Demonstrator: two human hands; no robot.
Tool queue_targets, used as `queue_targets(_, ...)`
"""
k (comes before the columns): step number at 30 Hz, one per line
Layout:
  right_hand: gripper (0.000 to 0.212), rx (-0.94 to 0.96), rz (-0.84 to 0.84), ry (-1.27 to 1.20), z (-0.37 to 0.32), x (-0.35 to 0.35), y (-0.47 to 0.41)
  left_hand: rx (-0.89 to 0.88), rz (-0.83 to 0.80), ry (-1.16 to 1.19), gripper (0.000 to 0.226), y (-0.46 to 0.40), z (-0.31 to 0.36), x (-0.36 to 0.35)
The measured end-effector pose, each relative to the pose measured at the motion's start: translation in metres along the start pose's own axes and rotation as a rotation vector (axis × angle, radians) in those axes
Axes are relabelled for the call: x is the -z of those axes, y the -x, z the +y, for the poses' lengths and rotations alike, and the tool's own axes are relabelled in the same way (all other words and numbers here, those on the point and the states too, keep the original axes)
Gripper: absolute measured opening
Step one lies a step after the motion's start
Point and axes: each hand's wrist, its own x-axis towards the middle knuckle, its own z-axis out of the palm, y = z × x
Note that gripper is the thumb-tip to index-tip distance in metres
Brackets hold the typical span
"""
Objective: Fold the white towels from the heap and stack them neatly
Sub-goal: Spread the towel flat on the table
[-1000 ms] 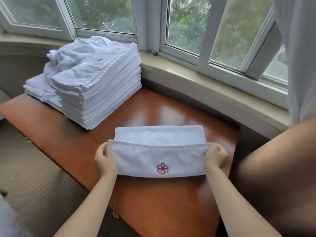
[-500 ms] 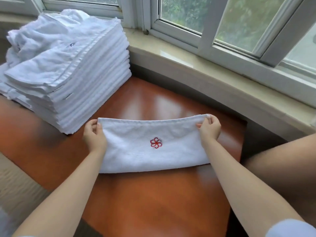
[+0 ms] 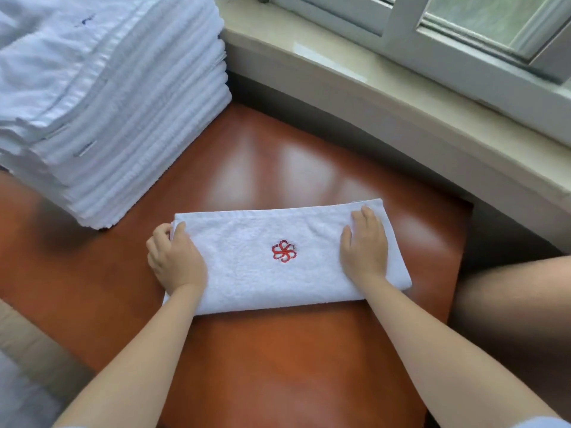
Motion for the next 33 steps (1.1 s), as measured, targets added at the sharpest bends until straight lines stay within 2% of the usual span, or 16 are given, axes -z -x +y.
queue_targets(2, 0.046, 0.008, -0.060, 0.068, 0.001, 0.003, 0.002, -0.012, 0.020, -0.002, 0.030, 0.002, -0.001, 0.002)
queue_targets(3, 0.050, 0.018, -0.094, 0.107, 0.001, 0.003, 0.003, -0.091, 0.053, 0.003, 0.026, 0.004, -0.001, 0.004)
queue_targets(5, 0.055, 0.023, -0.151, 0.162, -0.001, 0.004, 0.006, -0.427, 0.119, -0.017, 0.017, 0.017, 0.001, 0.003)
queue_targets(6, 0.057, 0.005, -0.167, 0.169, -0.005, 0.005, 0.009, -0.567, 0.093, -0.035, 0.019, 0.028, 0.003, 0.001)
queue_targets(7, 0.059, -0.018, -0.164, 0.154, -0.010, 0.005, 0.014, -0.630, 0.020, -0.041, 0.025, 0.040, 0.007, 0.001)
queue_targets(10, 0.061, -0.008, -0.171, 0.159, -0.027, -0.003, 0.042, -0.478, -0.275, -0.113, 0.042, 0.070, 0.013, 0.004)
queue_targets(12, 0.061, 0.079, -0.205, 0.280, -0.029, -0.012, 0.064, -0.432, -0.352, -0.217, 0.052, 0.079, 0.005, 0.005)
queue_targets(19, 0.062, 0.103, -0.246, 0.334, -0.023, -0.014, 0.068, -0.426, -0.460, -0.362, 0.059, 0.079, 0.005, 0.005)
queue_targets(24, 0.062, 0.103, -0.305, 0.355, -0.015, 0.002, 0.083, -0.417, -0.572, -0.319, 0.059, 0.079, 0.003, 0.014)
queue_targets(33, 0.062, 0.065, -0.315, 0.373, 0.004, 0.018, 0.166, -0.480, -0.531, -0.367, 0.061, 0.143, -0.031, 0.037)
